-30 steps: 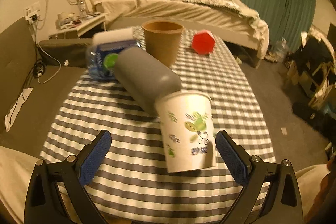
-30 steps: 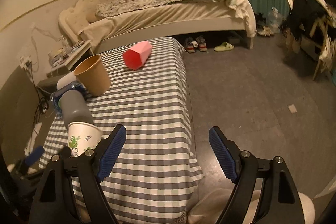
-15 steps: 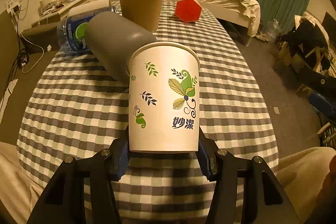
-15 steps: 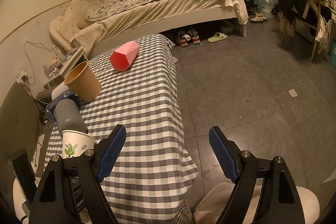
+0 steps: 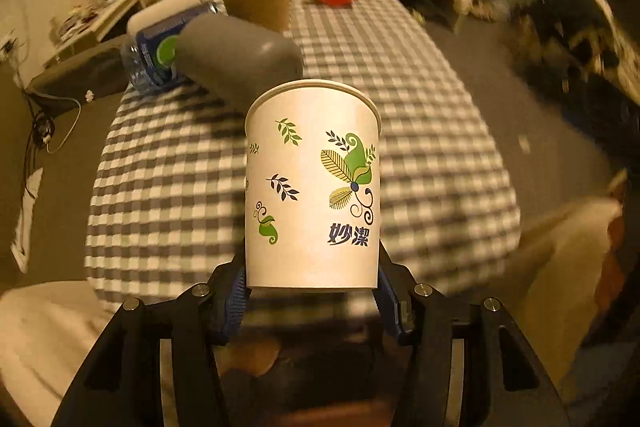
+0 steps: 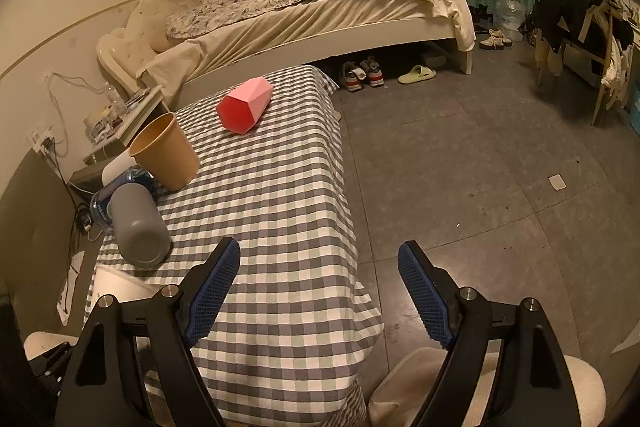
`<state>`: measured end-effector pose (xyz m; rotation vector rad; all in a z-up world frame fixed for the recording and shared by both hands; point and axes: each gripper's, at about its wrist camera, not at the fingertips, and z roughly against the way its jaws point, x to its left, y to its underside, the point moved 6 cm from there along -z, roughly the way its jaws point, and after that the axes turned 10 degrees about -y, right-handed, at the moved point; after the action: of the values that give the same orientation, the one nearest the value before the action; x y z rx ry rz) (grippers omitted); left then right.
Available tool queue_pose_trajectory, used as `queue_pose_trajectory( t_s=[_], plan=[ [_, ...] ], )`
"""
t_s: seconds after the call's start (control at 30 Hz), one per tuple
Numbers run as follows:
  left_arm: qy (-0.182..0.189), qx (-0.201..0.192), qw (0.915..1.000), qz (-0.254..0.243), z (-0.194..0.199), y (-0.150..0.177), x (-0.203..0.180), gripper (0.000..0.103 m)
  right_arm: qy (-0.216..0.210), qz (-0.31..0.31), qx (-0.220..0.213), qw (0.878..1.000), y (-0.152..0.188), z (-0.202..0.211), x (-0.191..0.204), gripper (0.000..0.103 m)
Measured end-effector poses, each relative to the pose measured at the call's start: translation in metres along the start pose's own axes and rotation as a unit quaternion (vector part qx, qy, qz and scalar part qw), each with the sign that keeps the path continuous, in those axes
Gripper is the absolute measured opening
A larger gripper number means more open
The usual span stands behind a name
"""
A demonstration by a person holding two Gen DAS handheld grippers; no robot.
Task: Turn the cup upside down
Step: 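Rotate the left gripper to turn the white cup rim-down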
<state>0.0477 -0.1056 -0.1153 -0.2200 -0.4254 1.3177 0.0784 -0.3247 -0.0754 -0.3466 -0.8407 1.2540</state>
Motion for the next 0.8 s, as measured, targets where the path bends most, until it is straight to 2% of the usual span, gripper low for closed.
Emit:
queue_pose_trajectory(
  t_s=[0.13,0.23,0.37,0.5,0.67,0.8],
  plan=[
    [-0.009,0.051,0.9976,-0.045,0.0,0.011,0.007,0.056,-0.009,0.001,0.0,1.0,0.001,0.0,0.003,0.081],
    [-0.014,0.095,0.9927,-0.072,-0.003,0.015,0.014,0.056,-0.015,-0.003,0.003,1.0,0.0,-0.001,0.003,0.081],
    [-0.033,0.151,0.9797,-0.128,-0.009,0.01,0.017,0.056,-0.025,-0.013,0.011,1.0,0.001,-0.004,0.0,0.081],
    [-0.066,0.169,0.9636,-0.196,-0.017,-0.003,0.009,0.056,-0.031,-0.023,0.022,0.999,0.002,-0.009,-0.005,0.081],
    [-0.069,0.22,0.945,-0.232,-0.026,-0.015,-0.001,0.056,-0.043,-0.03,0.025,0.998,0.0,-0.011,-0.006,0.081],
    [-0.086,0.221,0.9358,-0.261,-0.027,-0.033,-0.007,0.056,-0.052,-0.04,0.028,0.997,0.001,-0.012,-0.008,0.081]
  ],
)
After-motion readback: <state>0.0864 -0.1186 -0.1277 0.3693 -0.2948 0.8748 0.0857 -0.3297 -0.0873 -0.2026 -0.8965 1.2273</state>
